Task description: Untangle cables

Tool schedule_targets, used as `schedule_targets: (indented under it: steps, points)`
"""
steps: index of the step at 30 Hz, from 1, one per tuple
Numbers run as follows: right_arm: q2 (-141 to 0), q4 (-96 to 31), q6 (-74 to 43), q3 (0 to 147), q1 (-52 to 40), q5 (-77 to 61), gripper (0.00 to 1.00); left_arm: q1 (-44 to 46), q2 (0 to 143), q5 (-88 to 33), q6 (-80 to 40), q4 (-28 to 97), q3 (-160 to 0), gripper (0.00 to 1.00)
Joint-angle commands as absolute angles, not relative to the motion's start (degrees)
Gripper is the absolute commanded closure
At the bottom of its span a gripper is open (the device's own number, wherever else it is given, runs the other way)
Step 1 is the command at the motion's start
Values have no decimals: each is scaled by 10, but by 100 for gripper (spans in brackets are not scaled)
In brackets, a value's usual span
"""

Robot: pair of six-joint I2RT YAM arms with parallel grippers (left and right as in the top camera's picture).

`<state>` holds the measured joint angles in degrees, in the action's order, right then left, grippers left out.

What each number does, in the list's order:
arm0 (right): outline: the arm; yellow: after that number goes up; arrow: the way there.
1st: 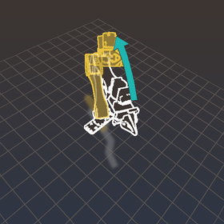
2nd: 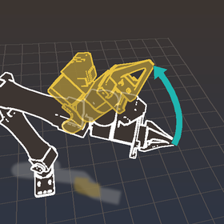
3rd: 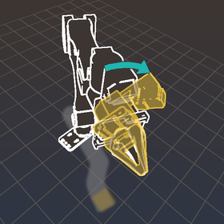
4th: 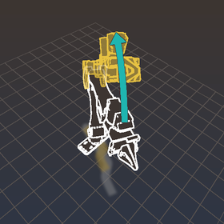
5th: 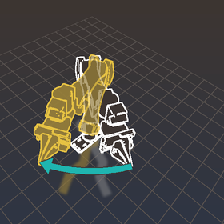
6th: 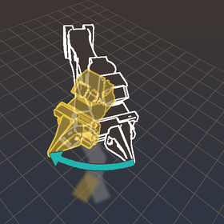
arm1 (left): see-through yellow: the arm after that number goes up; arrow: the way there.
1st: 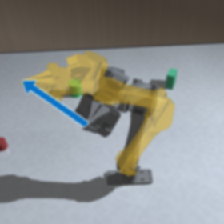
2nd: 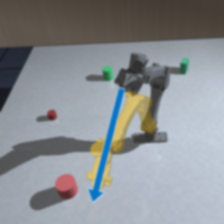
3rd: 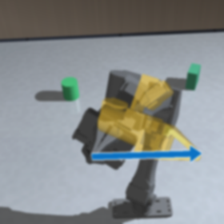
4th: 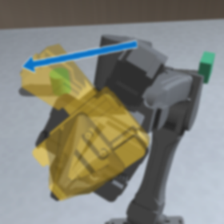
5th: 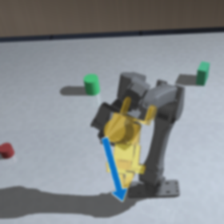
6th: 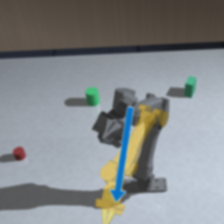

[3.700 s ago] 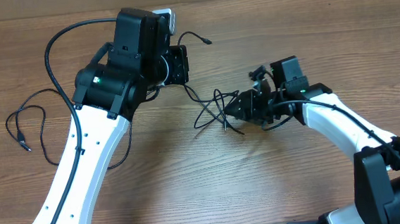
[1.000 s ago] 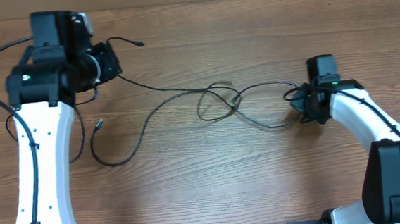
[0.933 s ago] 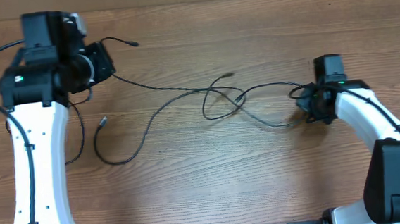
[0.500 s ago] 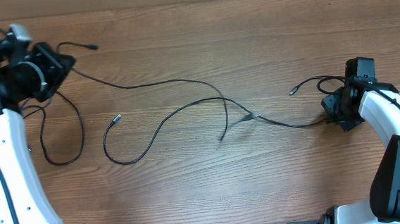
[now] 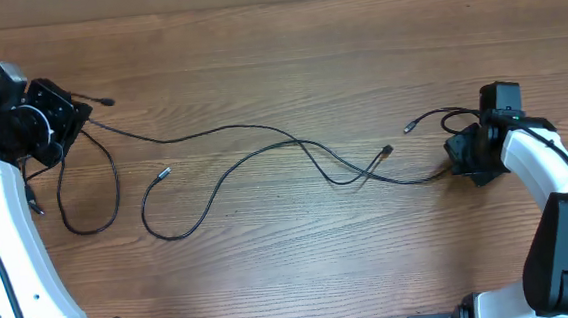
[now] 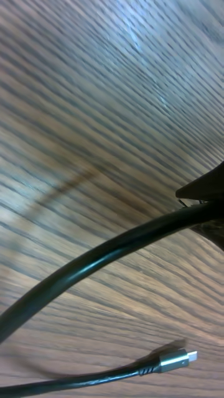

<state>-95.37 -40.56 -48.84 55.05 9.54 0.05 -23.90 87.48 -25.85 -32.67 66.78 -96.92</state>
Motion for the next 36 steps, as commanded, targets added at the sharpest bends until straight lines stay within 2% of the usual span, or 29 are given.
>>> schedule_targets:
  steps: [1, 9, 27, 32, 35, 36]
  points:
    - [-943, -404, -491, 547, 83, -3, 96, -223, 864, -150, -317, 673, -984, 96]
    - [-943, -404, -484, 547, 67, -3, 96, -186, 879, 7, -322, 672, -980, 96]
    - [-943, -408, -479, 547, 67, -3, 96, -161, 1086, 14, -322, 721, -950, 95]
    - [-943, -408, -479, 547, 67, -3, 96, -161, 1144, 4, -321, 734, -950, 88]
    - [-943, -405, -479, 547, 67, -3, 96, -161, 1167, -18, -296, 736, -950, 76]
    - [-943, -404, -479, 547, 67, -3, 96, -161, 1169, -32, -280, 736, -950, 67]
